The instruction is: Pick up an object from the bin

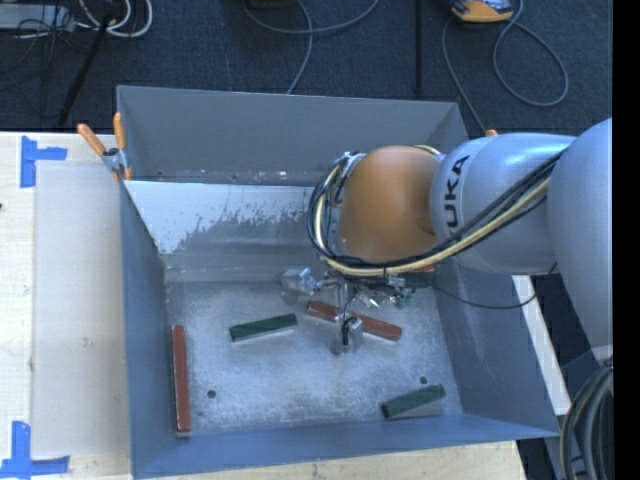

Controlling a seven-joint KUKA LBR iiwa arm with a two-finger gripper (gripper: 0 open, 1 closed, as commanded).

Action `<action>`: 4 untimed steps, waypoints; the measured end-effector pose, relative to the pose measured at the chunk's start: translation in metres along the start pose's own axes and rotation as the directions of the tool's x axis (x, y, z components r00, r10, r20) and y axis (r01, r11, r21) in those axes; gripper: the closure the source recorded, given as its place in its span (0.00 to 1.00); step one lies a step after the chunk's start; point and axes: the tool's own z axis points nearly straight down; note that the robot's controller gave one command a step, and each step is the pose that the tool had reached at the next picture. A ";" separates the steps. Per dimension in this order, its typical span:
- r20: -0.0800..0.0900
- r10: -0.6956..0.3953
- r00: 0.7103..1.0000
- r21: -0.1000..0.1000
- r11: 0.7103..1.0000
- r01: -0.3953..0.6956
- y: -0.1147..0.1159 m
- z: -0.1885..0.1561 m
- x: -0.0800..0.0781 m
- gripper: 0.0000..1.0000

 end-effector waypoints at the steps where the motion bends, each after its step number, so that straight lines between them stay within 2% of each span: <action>1: -0.001 -0.018 1.000 -0.005 1.000 0.018 0.053 -0.004 0.013 0.00; 2: 0.005 -0.011 1.000 -0.002 1.000 0.011 0.065 -0.004 -0.020 0.00; 3: 0.004 -0.006 1.000 -0.002 1.000 0.006 0.063 -0.005 -0.019 1.00; 4: 0.006 0.000 1.000 0.004 1.000 0.000 0.026 -0.059 0.007 1.00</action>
Offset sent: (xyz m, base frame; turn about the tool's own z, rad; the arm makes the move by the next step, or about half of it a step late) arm -0.0412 0.0305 0.0045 -0.0153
